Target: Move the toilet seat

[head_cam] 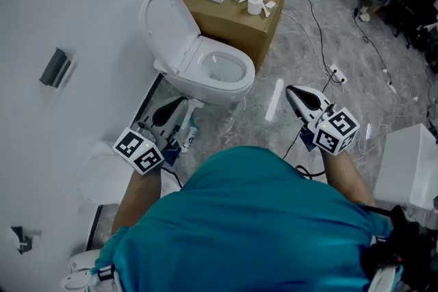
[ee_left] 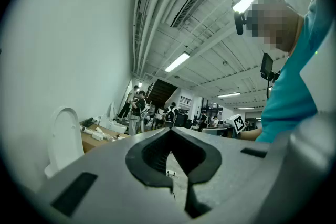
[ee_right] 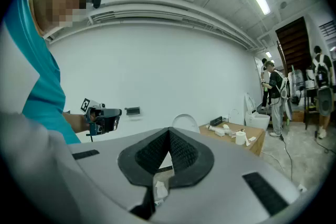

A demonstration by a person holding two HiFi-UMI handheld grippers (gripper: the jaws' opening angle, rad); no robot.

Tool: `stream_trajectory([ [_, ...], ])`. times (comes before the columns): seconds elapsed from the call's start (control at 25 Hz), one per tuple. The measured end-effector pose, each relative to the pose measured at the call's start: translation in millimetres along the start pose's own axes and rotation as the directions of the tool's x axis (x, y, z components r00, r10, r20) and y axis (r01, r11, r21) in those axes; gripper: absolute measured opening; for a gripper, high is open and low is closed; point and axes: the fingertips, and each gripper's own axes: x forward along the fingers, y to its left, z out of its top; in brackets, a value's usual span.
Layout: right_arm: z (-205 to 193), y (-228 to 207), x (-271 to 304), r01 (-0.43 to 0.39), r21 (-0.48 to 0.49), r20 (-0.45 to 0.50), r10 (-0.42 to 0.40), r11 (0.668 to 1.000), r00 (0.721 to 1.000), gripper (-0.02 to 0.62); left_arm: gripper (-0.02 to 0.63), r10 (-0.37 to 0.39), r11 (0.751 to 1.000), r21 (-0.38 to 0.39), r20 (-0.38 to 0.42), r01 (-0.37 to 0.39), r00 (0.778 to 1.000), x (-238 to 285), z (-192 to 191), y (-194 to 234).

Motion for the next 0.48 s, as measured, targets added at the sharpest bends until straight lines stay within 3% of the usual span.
stream_trajectory([
  [0.48, 4.2, -2.5, 6.8, -0.016, -0.007, 0.005, 0.016, 1.000, 1.000, -0.002, 0.005, 0.018, 1.000, -0.001, 0.008, -0.018, 1.000, -5.1, 2.9, -1.4],
])
